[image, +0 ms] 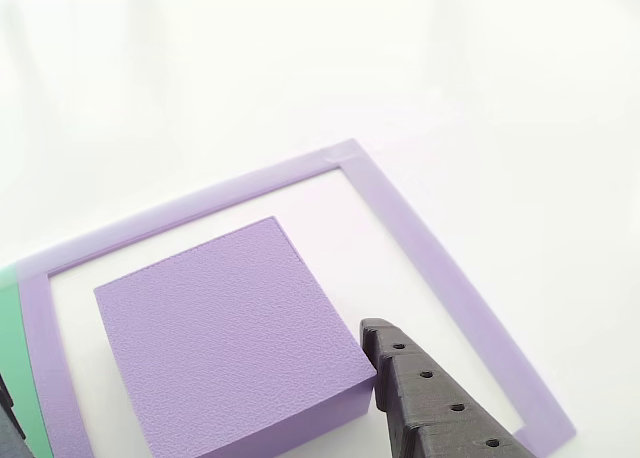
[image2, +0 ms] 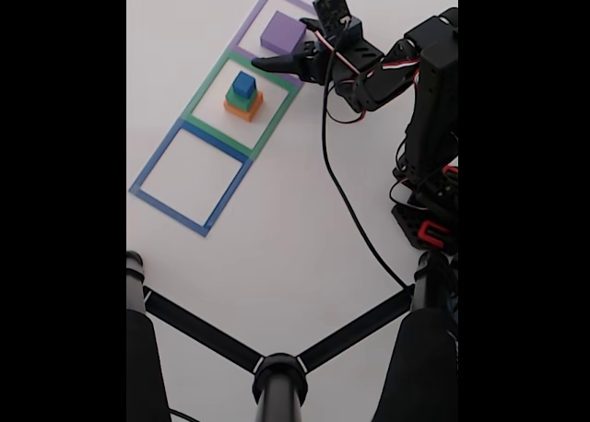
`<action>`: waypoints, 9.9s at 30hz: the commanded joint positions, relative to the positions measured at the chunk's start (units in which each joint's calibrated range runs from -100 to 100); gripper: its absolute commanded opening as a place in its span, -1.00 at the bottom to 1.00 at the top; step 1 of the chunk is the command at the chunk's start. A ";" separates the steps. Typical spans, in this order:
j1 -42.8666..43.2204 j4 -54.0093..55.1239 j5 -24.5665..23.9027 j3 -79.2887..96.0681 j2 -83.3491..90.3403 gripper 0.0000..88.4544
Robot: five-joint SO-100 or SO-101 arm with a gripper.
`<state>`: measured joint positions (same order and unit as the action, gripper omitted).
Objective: Tower of hanoi
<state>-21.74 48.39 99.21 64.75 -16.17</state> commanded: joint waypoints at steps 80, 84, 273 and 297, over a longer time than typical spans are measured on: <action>11.25 -133.91 0.42 -80.52 46.38 -0.52; 15.83 -139.25 -0.31 -85.52 47.74 -0.52; 21.54 -130.02 -0.50 -55.71 62.88 -0.52; 15.98 -75.71 0.79 4.90 83.07 -0.08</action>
<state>-5.28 -38.44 99.21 64.93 65.89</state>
